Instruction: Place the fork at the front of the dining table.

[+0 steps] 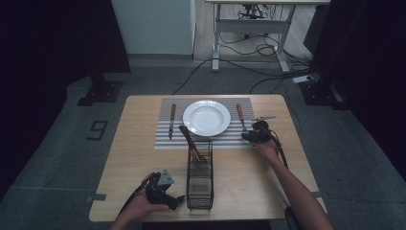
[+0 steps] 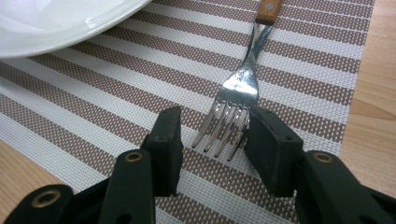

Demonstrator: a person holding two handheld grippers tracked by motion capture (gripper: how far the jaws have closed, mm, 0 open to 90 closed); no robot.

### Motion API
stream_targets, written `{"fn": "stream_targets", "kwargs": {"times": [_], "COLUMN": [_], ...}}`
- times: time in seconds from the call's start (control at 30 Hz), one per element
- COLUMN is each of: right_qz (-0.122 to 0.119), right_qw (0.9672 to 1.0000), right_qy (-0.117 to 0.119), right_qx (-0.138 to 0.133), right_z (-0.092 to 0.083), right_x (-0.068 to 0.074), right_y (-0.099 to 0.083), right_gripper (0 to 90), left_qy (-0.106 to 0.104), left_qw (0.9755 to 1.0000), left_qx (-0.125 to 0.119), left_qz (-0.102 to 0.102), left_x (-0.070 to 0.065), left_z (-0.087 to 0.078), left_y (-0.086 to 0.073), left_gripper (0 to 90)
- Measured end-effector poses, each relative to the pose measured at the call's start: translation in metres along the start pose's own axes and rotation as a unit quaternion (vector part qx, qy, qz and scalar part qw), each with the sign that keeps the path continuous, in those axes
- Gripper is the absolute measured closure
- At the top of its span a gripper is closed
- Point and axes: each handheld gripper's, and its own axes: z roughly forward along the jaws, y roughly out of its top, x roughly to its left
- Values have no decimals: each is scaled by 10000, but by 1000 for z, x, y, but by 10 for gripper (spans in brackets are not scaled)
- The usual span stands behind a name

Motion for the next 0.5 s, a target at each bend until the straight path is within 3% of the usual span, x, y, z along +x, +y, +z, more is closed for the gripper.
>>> {"fn": "stream_targets", "kwargs": {"times": [0.4, 0.5], "right_qz": [-9, 96], "right_qw": [10000, 9998], "right_qy": [26, 170], "right_qx": [1, -79], "right_z": [0, -2], "right_x": [1, -1], "right_y": [0, 0], "right_gripper": [527, 509], "left_qy": [-1, 1], "left_qw": [10000, 10000], "left_qx": [0, 1], "left_qz": [1, 2], "left_x": [0, 0], "left_z": [0, 0], "left_y": [0, 0], "left_gripper": [0, 0]}}
